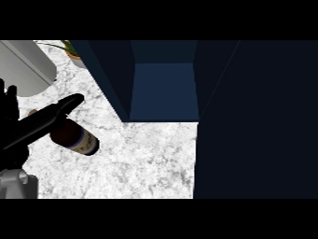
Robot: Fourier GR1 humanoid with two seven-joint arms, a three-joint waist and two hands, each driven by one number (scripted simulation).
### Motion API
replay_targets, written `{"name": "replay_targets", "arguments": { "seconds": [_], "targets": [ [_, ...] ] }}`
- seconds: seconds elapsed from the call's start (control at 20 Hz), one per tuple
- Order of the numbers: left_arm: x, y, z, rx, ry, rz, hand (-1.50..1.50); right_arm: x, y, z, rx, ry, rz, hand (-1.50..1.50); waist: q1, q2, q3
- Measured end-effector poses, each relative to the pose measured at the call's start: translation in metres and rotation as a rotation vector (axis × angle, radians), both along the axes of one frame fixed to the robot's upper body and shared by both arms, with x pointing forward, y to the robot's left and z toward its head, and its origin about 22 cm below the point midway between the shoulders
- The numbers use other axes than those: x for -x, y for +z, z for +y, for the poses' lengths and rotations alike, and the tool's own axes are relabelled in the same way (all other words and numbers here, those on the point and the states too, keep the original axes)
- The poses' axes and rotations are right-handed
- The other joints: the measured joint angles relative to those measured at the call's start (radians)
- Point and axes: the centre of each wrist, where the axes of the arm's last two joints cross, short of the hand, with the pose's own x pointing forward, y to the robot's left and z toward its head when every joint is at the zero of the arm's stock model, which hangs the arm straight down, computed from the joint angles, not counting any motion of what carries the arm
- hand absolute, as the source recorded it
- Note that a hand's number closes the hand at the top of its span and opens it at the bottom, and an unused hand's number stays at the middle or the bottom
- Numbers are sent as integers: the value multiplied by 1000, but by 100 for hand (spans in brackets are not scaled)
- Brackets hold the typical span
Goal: Pick up the wine, place it into the cabinet and close the cabinet
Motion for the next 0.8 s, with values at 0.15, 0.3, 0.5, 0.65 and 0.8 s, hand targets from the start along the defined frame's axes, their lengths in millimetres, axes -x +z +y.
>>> {"name": "replay_targets", "arguments": {
  "seconds": [0.15, 0.3, 0.5, 0.65, 0.8],
  "targets": [
    [-2, -14, 8, 18, -4, 18, -150, -1, 2, -1, 8, -4, -3, -150, -1, 0, 0],
    [-4, -30, 15, 24, -3, 33, -150, -2, 6, 0, 11, -6, 1, -150, -1, 1, 0],
    [-4, -53, 19, 19, 13, 35, -150, -2, 7, -2, 19, -13, 3, -150, -2, 0, 0],
    [-2, -65, 27, 5, 32, 45, -150, -1, 4, 0, 10, -2, 5, -150, -1, 0, 0],
    [-4, -76, 35, -3, 43, 49, -150, -1, 3, 0, 4, -4, 2, -150, 0, 0, 0]
  ]
}}
